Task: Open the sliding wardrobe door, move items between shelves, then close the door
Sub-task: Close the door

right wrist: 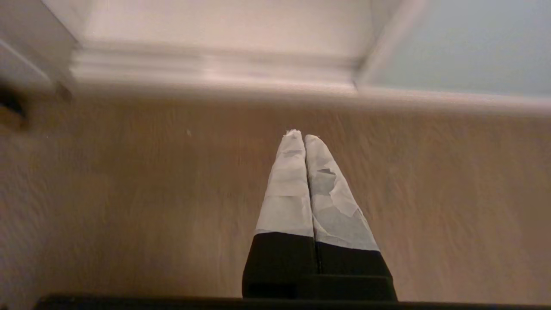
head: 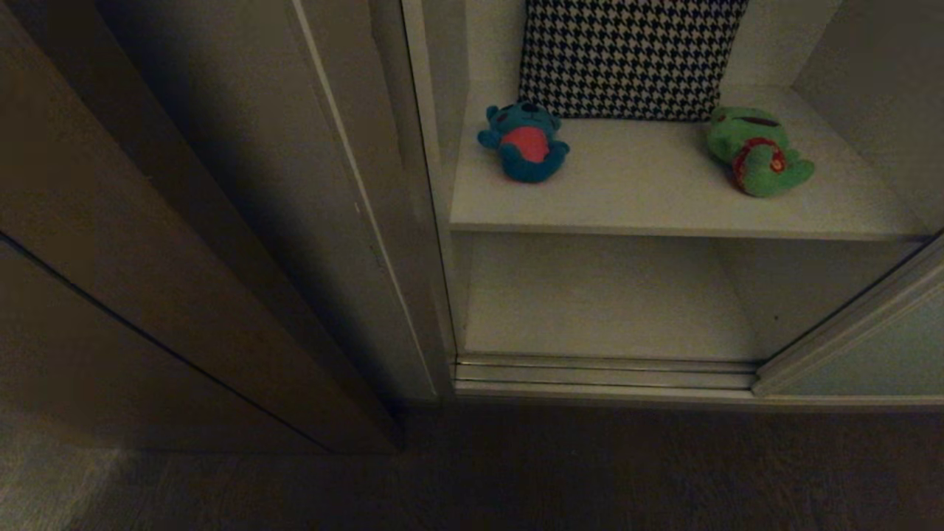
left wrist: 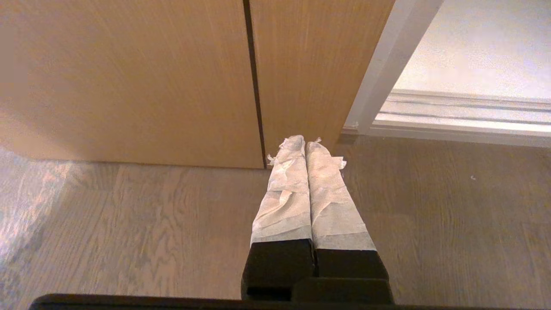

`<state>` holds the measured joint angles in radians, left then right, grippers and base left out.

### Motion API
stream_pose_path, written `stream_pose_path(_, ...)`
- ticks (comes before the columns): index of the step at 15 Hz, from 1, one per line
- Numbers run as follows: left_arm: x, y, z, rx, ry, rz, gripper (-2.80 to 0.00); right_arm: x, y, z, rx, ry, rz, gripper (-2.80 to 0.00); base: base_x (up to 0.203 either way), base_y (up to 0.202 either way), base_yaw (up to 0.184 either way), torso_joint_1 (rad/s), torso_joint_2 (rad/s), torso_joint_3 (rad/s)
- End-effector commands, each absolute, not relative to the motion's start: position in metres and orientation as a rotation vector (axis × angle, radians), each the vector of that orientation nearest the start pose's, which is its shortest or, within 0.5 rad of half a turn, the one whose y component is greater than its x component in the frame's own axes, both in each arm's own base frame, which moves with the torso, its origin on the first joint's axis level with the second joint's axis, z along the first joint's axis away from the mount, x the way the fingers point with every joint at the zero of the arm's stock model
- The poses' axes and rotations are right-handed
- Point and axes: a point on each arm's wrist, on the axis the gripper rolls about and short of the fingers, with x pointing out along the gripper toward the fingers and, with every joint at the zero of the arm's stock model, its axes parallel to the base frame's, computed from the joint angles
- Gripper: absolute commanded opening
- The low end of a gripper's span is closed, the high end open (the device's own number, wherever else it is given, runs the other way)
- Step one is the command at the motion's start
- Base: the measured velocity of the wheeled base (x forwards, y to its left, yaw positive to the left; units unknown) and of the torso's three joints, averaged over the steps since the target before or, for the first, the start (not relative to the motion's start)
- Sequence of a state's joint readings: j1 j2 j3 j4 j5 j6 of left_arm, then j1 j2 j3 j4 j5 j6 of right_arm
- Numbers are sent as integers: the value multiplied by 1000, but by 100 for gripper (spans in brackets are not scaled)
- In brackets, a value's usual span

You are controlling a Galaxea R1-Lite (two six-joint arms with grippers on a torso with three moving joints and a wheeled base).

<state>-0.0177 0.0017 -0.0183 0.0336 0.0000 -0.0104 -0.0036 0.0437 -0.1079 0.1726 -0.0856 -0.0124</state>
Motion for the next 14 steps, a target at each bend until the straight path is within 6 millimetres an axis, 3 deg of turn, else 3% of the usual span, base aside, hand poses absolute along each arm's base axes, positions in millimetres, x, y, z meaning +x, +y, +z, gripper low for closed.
stream_pose_path(1, -24, 0, 77, -11, 18, -17, -280, -26, -1, 93, 7, -135, -45, -280, 0, 0, 0, 0, 0, 0)
stream_pose_path(4, -24, 0, 77, -11, 19, -18, -280, -23, 0, 75, -28, 4, 0, -280, 0, 0, 0, 0, 0, 0)
stream_pose_path(14, -24, 0, 77, -11, 19, -18, -280, -23, 0, 74, -2, 9, -1, -280, 0, 0, 0, 0, 0, 0)
